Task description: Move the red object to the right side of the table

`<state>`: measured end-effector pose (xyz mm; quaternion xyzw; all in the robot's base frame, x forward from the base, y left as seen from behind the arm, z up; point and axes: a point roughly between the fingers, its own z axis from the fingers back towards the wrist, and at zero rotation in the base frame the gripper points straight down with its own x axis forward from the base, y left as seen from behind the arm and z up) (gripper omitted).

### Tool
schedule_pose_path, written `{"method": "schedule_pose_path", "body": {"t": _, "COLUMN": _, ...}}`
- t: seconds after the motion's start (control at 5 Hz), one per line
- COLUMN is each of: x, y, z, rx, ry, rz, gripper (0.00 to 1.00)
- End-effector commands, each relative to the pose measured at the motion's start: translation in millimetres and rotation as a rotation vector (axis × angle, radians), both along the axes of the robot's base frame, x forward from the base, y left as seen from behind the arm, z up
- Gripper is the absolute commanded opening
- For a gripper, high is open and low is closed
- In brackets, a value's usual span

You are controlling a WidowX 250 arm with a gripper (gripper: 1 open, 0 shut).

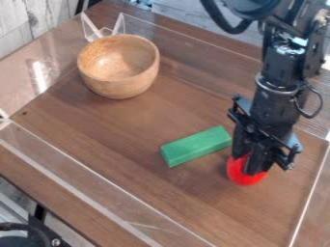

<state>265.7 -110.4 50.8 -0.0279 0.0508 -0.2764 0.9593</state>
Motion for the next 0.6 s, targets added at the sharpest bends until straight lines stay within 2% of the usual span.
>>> {"method": "schedule_pose_path", "body": {"t": 0.0, "x": 11.6, "y": -0.5, "z": 9.5, "rx": 0.013, "ry": -0.064, "rz": -0.012, "gripper": 0.00}}
{"method": "schedule_pose_path", "body": {"t": 0.2, "x": 14.2, "y": 2.7, "z": 7.0, "rx": 0.043, "ry": -0.091, "rz": -0.026, "gripper": 0.00}}
{"method": "schedule_pose_path", "body": {"t": 0.4, "x": 14.7, "y": 4.0, "z": 4.3, "rx": 0.050, "ry": -0.113, "rz": -0.037, "gripper": 1.00}}
